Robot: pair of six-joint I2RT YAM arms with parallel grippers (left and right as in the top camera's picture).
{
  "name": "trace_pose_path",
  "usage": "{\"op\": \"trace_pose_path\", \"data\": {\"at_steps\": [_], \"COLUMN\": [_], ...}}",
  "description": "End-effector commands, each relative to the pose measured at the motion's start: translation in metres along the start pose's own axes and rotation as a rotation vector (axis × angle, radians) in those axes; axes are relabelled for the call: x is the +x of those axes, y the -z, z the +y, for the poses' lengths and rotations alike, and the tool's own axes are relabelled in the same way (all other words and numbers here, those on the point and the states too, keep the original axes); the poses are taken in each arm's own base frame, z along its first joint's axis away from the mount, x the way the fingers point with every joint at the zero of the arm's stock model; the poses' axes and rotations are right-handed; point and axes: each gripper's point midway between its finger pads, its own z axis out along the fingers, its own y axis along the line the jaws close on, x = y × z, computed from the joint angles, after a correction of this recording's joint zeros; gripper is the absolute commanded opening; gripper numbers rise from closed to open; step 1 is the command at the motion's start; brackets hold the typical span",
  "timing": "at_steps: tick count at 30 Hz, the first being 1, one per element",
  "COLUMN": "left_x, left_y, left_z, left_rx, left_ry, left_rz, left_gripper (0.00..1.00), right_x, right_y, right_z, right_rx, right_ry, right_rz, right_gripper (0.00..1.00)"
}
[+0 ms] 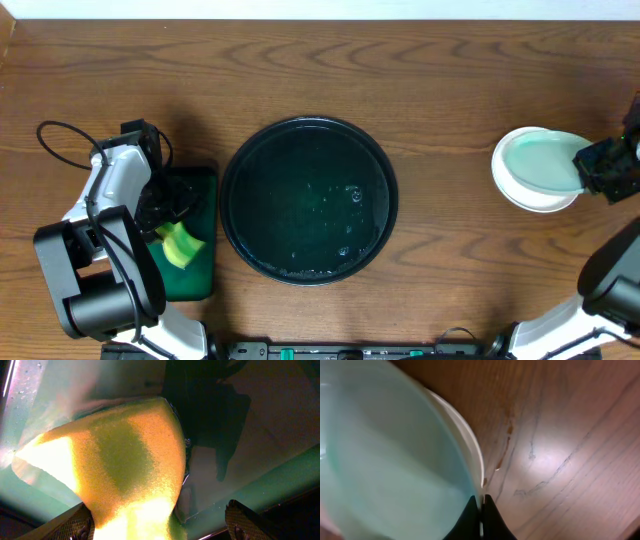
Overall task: Clean dirty plates on tray and stack at the side
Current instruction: 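Carry the pale green plate right and lower it onto the stack, then open the right gripper, release the plate, and raise both grippers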
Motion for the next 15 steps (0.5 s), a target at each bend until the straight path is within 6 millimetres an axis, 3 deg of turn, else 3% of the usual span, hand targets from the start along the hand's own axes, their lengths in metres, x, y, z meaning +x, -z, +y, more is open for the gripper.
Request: {"op": "trace_pose_path", "data": {"at_steps": [1,6,12,14,15], "left_x": [0.000,0.000,-0.001,-0.001,-0.001], "left_y": [-0.003,-0.003,-0.003,-0.003,-0.003], "left_z": [0.002,0.002,0.001,0.001,0.001], "left_rx": [-0.004,-0.004,-0.003,-0.003,-0.002], "left_ry": [0.015,0.015,0.015,0.015,0.015], "left_rz": [0.008,0.007,0.005,0.004,0.004], "left_gripper": [0.82,0.82,0.82,0.82,0.82], "right_x": [0.000,0.007,0.012,0.012,0.012], "right_y": [-0.014,-0.032,-0.038,-0.038,-0.038], "right_z": [-0.003,0.009,0.028,0.033,0.035], "right_rx": [0.038,0.008,-0.016,-0.024,-0.028], "right_ry": [-0.015,0.022,0.068,0.078,0.082], "right_rz": [0.017,0.077,0.065,0.055,0.051], "right_gripper": [0.01,0.01,0.01,0.05,0.12]}}
